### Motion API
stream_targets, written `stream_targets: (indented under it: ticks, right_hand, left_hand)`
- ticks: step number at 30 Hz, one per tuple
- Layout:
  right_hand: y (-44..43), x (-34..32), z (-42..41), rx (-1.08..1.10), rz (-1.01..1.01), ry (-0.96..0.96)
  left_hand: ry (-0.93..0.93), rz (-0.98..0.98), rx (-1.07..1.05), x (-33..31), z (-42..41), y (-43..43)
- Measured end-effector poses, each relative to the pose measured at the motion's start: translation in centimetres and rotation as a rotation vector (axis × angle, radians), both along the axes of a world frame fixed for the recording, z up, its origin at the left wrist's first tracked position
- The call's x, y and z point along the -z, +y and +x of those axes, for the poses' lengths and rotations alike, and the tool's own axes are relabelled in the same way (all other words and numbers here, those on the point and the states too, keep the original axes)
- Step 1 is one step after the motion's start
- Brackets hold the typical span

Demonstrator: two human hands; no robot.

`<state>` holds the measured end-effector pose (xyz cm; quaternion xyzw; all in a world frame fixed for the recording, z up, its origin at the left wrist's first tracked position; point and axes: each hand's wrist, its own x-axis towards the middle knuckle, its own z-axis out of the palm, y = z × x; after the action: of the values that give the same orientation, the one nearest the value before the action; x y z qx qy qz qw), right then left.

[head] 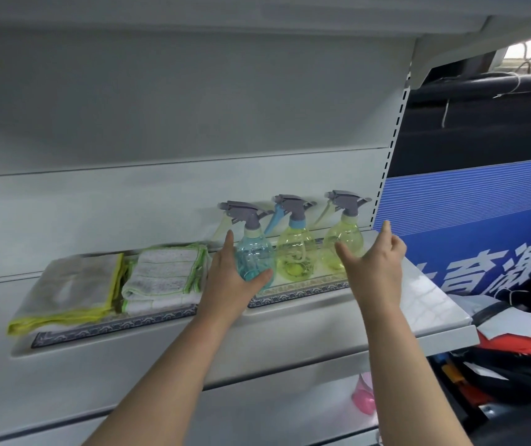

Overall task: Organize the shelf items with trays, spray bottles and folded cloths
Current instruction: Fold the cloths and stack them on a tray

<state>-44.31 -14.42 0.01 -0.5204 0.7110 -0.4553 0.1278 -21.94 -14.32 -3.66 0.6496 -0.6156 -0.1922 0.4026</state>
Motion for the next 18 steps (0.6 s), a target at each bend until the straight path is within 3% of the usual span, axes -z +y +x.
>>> stream_targets:
  ticks: [5, 11, 18]
  right_hand:
    - [-2.9, 0.4, -1.4, -0.141, 0.191, 0.009]
    - [-4.5, 0.3, -0.8, -0.212, 0.201, -0.005]
    - [-2.5, -0.5, -1.7, -0.172, 0.172, -0.03]
  left_hand:
    - [-0.008, 0.02, 0.002, -0.3, 0.0, 0.3]
    - [-0.025, 0.038, 0.006, -0.6, -0.2, 0.4]
    - [0.097, 0.013, -0.017, -0.8, -0.3, 1.9]
